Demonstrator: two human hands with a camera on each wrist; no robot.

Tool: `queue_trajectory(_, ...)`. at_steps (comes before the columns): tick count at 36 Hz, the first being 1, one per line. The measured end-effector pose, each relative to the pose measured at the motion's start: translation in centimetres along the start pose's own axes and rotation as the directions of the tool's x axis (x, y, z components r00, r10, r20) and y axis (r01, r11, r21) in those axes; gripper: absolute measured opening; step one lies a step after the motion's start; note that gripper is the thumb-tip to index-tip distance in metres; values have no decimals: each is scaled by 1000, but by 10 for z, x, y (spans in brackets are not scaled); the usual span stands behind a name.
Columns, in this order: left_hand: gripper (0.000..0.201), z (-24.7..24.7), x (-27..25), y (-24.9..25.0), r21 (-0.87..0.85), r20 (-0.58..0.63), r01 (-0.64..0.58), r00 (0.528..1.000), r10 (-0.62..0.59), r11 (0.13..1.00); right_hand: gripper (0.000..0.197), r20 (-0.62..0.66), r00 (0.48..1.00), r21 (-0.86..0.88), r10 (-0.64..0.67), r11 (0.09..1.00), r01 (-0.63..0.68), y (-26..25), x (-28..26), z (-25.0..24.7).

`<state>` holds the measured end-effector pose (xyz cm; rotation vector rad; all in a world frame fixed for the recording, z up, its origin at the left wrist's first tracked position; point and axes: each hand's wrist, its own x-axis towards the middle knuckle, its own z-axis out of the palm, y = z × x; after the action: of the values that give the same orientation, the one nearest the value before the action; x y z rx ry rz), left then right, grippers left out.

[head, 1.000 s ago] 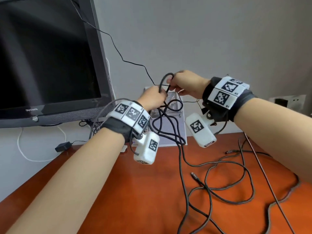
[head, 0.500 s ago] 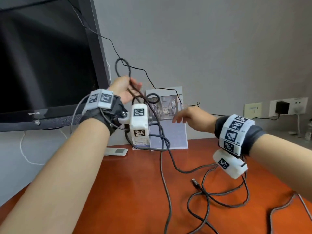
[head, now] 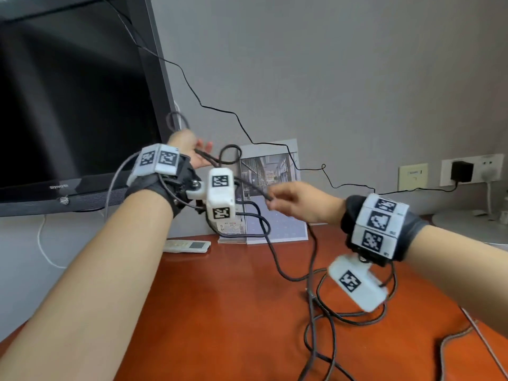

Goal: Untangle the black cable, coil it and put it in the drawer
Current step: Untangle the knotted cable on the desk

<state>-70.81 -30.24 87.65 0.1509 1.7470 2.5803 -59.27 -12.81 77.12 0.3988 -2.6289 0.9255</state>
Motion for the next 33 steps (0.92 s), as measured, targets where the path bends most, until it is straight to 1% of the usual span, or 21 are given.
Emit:
queue_trajectory(1,37,-9,3,3,-29,-44,8,999,-9,1000,23,58,998,-80,18,997,-14,6,-6,-4)
queue_trajectory(2,33,-15,4,5,-76,-68,26,997,-32,997,19,92,994,-129,61,990,-49,11,-11,-8)
queue_trajectory(4,24,-20,0,5,-142,-83,55,994,-67,988,14,55,987,-197,148,971,-135,20,-15,-17)
queue_trajectory(6,31,-15,-4,-3,-138,-58,43,997,-51,990,16,2,972,-233,235,945,-228,26,-10,-24)
queue_trajectory(8,41,-5,-6,-11,-104,-16,19,1000,-20,994,16,22,949,-164,315,937,-307,27,-3,-26)
queue_trajectory(10,38,6,-11,-17,-60,57,25,998,-22,998,11,25,944,-71,328,943,-326,21,0,-24)
queue_trajectory(11,36,11,-13,-19,-25,88,31,996,-29,999,17,-12,953,-34,301,953,-302,16,2,-23)
queue_trajectory(12,31,16,-13,-21,-16,118,42,992,-40,999,23,-81,962,4,261,965,-261,11,4,-22)
queue_trajectory(14,22,23,-19,-21,-46,164,89,983,-80,995,22,-268,943,75,197,980,-184,-3,7,-16)
queue_trajectory(15,22,27,-22,-22,-45,181,108,979,-99,993,22,-363,917,63,165,986,-152,-10,7,-11)
queue_trajectory(16,24,30,-26,-22,-34,202,112,974,-103,993,22,-433,893,-1,124,990,-138,-17,7,-6)
queue_trajectory(17,27,34,-29,-24,-25,220,113,970,-105,993,22,-462,883,-87,83,987,-138,-24,5,0)
queue_trajectory(18,30,37,-32,-24,-15,229,110,968,-103,994,22,-451,891,-177,47,974,-141,-31,3,5)
queue_trajectory(20,27,42,-38,-25,0,242,105,965,-102,994,25,-367,930,-331,31,930,-162,-43,-3,14)
queue_trajectory(22,29,45,-42,-25,-11,261,128,958,-121,992,29,-303,952,-447,49,875,-187,-49,-4,20)
queue_trajectory(24,37,47,-42,-27,-16,291,152,946,-141,988,36,-277,956,-510,93,829,-229,-51,-2,20)
queue_trajectory(25,36,48,-43,-27,-12,304,153,942,-142,988,35,-271,954,-505,129,824,-255,-51,1,20)
queue_trajectory(27,23,49,-48,-26,15,298,145,944,-143,989,22,-269,946,-484,181,824,-295,-52,5,18)
queue_trajectory(29,18,49,-48,-24,107,251,86,962,-110,991,18,-270,937,-489,224,806,-334,-48,10,14)
queue_trajectory(31,36,46,-48,-18,223,200,16,978,-62,975,21,-284,931,-451,230,825,-341,-42,12,9)
queue_trajectory(33,36,44,-47,-11,316,203,-73,979,8,946,19,-299,934,-324,194,900,-290,-34,13,2)
